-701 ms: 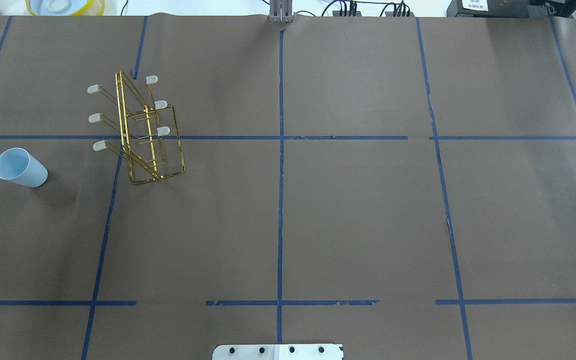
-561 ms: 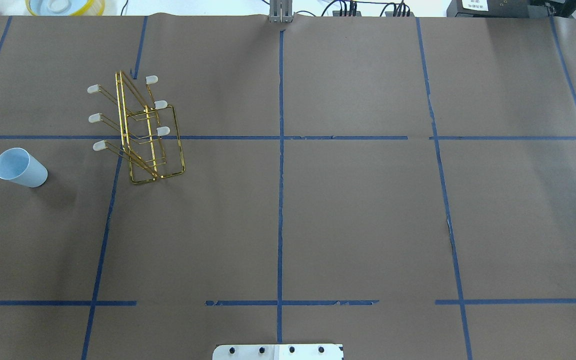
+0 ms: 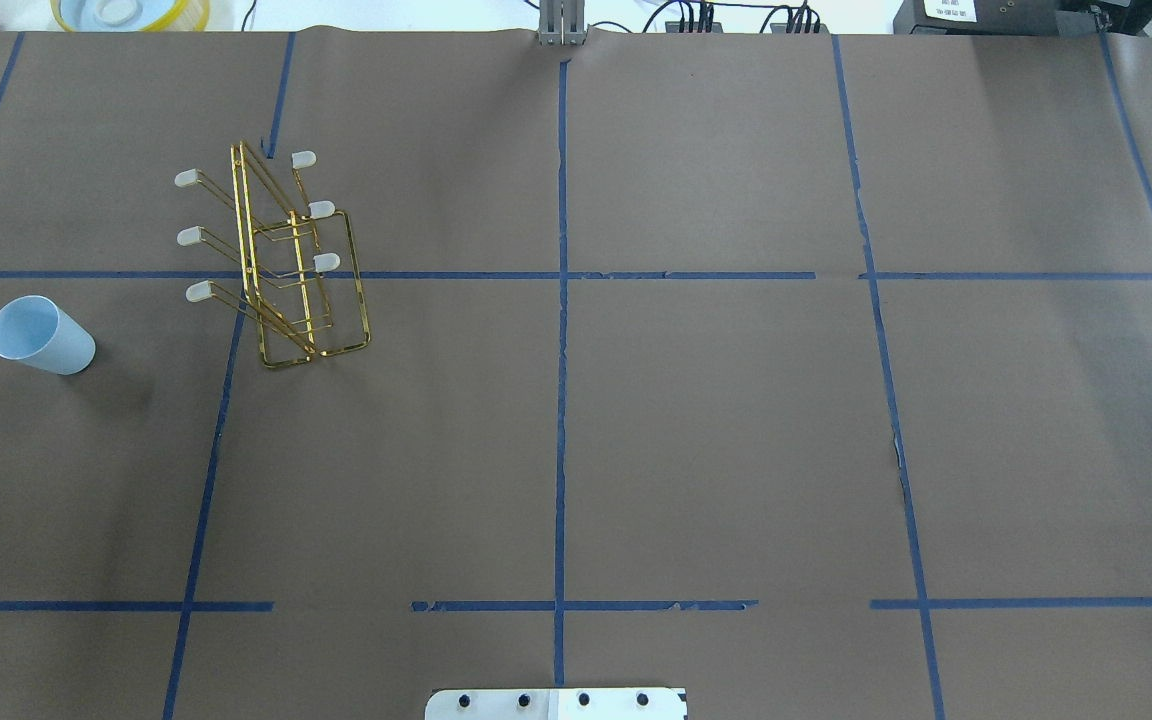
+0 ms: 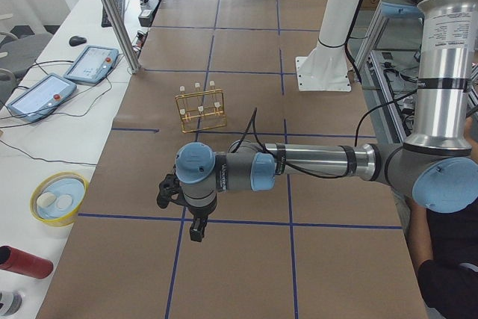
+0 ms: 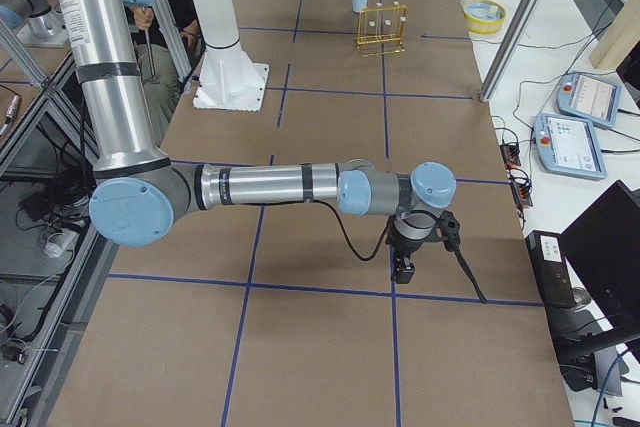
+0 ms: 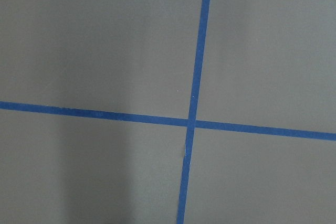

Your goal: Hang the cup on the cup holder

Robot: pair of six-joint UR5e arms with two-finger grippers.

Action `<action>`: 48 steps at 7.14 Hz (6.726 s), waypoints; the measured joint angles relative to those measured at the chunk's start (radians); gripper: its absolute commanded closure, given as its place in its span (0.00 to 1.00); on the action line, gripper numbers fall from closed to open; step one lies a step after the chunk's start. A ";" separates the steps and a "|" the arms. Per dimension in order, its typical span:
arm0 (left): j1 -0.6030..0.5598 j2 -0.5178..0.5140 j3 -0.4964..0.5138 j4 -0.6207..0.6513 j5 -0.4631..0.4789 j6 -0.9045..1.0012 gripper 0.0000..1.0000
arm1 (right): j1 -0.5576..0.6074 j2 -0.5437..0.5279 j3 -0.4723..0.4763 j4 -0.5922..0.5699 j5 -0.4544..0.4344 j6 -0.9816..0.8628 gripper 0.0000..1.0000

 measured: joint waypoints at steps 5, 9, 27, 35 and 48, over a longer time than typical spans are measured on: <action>0.003 -0.009 0.001 -0.001 0.001 -0.002 0.00 | 0.000 0.000 0.000 0.000 0.000 0.000 0.00; 0.003 -0.013 -0.003 0.001 0.002 -0.001 0.00 | 0.000 0.000 0.000 0.000 0.000 0.000 0.00; 0.532 0.148 -0.261 -1.116 0.615 -1.062 0.00 | 0.000 0.000 0.000 0.000 0.000 0.001 0.00; 1.164 0.341 -0.083 -1.472 1.542 -1.398 0.00 | 0.000 0.000 0.000 0.000 0.000 0.000 0.00; 1.370 0.126 0.237 -1.446 1.867 -1.503 0.00 | 0.000 0.000 0.000 0.000 0.000 0.000 0.00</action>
